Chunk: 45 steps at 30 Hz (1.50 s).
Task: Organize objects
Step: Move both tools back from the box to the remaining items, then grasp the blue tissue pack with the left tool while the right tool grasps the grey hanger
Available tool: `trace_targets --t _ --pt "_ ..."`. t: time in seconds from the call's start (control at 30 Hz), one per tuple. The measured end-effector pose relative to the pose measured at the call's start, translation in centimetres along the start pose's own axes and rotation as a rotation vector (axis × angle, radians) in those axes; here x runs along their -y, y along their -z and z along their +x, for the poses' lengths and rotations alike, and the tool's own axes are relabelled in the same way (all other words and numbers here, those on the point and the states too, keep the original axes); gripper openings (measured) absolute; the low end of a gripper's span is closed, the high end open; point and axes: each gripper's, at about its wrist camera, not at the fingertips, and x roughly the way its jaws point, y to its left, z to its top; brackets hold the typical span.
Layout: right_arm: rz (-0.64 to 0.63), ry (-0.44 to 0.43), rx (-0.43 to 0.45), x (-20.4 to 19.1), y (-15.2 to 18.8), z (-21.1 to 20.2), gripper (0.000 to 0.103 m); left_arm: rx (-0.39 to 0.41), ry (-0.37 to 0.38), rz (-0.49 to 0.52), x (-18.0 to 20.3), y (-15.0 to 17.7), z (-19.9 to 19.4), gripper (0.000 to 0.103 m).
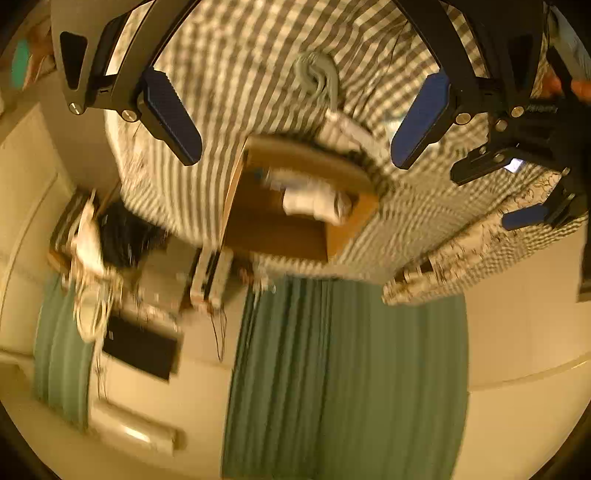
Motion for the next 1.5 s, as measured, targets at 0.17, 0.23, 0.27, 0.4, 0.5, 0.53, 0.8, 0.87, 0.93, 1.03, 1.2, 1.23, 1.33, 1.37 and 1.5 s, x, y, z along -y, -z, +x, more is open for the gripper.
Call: trace_targets --t 0.17,0.23,0.27,0.4,0.5,0.53,0.8,0.87,0.93,1.03,1.2,1.23,1.33,1.37,1.5 --pt "0.024 -0.016 -0.124 0.6 2.7 4.6 0.103 -0.117 -0.024 0.03 0.3 2.2 3.6 0.103" --pt "0.037 -0.015 -0.148 1.0 3.0 5.8 0.103 -0.144 -0.033 0.018 0.0 2.5 4.6 0.103" --pt "0.043 -0.021 -0.16 1.1 3.2 6.3 0.103 -0.153 -0.037 0.012 -0.1 2.6 4.9 0.103" --pt "0.028 -0.009 -0.222 0.9 4.0 8.8 0.103 -0.2 -0.032 -0.014 -0.7 3.1 6.0 0.103" --pt "0.004 0.005 -0.275 0.3 4.7 10.5 0.1 -0.235 -0.015 -0.038 -1.1 3.0 6.8 0.103" --pt "-0.006 0.008 -0.285 0.1 4.9 10.8 0.098 -0.246 -0.011 -0.044 -1.2 2.8 7.1 0.103" --pt "0.04 0.006 -0.292 0.9 5.5 11.0 0.098 -0.297 -0.027 0.054 0.3 1.6 10.2 0.103" --pt "0.052 0.008 -0.295 1.1 5.7 10.8 0.098 -0.316 -0.001 0.083 0.9 1.5 10.9 0.103" --pt "0.057 0.008 -0.296 1.2 5.7 10.9 0.098 -0.327 0.024 0.092 1.3 1.4 11.7 0.103" --pt "0.054 0.014 -0.302 1.2 5.7 11.0 0.098 -0.362 0.003 0.068 1.2 1.3 13.2 0.103" --pt "0.047 0.019 -0.31 0.9 5.8 10.8 0.098 -0.357 0.044 0.041 0.7 1.6 13.3 0.076" --pt "0.045 0.021 -0.31 0.8 5.8 10.7 0.098 -0.352 0.053 0.033 0.6 1.6 13.1 0.076" --pt "0.036 0.03 -0.31 0.6 5.8 10.6 0.097 -0.289 0.111 -0.027 0.0 1.7 11.0 0.073" --pt "0.034 0.031 -0.31 0.5 5.7 10.5 0.097 -0.271 0.127 -0.046 -0.2 1.6 10.2 0.073" --pt "0.012 0.037 -0.321 0.0 5.6 10.8 0.096 -0.224 0.118 -0.085 -1.1 1.9 7.2 0.073"
